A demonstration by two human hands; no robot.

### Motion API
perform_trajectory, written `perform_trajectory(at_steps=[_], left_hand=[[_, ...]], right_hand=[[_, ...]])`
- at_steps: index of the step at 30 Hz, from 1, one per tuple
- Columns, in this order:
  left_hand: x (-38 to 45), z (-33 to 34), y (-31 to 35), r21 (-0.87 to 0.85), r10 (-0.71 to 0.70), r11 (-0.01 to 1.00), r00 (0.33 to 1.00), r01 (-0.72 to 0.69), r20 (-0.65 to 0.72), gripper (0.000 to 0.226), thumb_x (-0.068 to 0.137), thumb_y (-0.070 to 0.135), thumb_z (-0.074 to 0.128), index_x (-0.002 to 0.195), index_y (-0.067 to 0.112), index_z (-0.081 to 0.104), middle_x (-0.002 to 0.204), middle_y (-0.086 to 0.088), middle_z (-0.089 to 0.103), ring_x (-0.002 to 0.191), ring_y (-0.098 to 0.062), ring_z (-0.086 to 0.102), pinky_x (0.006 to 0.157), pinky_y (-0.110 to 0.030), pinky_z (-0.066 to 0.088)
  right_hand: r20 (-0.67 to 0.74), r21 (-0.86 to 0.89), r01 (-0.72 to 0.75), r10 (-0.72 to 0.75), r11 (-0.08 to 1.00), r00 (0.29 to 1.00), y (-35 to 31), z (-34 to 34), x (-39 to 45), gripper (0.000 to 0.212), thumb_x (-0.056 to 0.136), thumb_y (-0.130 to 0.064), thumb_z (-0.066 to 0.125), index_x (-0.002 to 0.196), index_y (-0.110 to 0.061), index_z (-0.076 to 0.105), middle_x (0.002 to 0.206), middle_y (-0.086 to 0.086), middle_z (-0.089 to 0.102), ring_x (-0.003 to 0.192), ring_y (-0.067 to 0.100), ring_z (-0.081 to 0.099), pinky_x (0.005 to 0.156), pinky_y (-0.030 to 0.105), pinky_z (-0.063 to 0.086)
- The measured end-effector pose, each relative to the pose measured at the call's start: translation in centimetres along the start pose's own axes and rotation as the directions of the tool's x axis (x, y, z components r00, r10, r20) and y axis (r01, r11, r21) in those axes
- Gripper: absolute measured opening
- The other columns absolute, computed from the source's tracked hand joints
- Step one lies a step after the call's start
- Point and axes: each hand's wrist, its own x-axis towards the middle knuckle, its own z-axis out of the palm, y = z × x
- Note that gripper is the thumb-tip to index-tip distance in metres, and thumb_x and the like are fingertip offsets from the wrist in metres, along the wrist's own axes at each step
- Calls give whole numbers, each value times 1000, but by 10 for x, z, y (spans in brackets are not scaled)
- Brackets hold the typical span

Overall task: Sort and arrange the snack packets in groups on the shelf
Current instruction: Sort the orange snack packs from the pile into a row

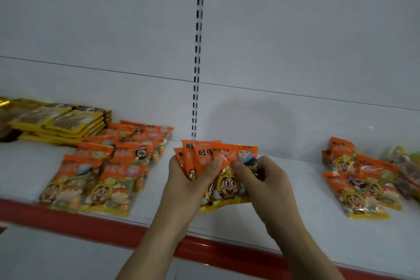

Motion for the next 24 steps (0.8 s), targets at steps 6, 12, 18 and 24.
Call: perform_trajectory(at_steps=[6,12,18,24], left_hand=[[22,-111,25,42,85,996,994,-82,-66,81,64,74,82,133,47,51,122,20,71,113,-11,70,97,-46,57],[32,-176,49,-42,95,994,993,-98,-64,61,67,59,78,122,43,58,112,16,76,102,-14,75,90,-47,60],[42,-193,56,-141,53,988,997,-59,-48,50,76,42,76,123,34,60,108,8,78,95,-16,78,72,-32,62],[56,-194,57,-117,29,993,999,-32,-26,52,73,49,80,121,39,62,114,5,78,103,-25,76,92,-51,59]], right_hand=[[65,45,52,-55,998,996,-34,77,-9,28,91,-25,71,82,2,70,75,12,74,73,28,72,71,44,58],[-108,-59,-64,57,996,993,-31,122,41,23,89,-28,73,72,-14,75,67,0,74,73,23,73,68,38,56],[-83,-273,-102,83,956,993,-6,152,103,33,89,-28,71,75,1,67,67,8,68,62,21,59,58,32,43],[-68,-474,-132,113,871,991,14,165,129,40,91,-28,68,56,-15,54,52,-2,54,52,14,50,50,26,37]])
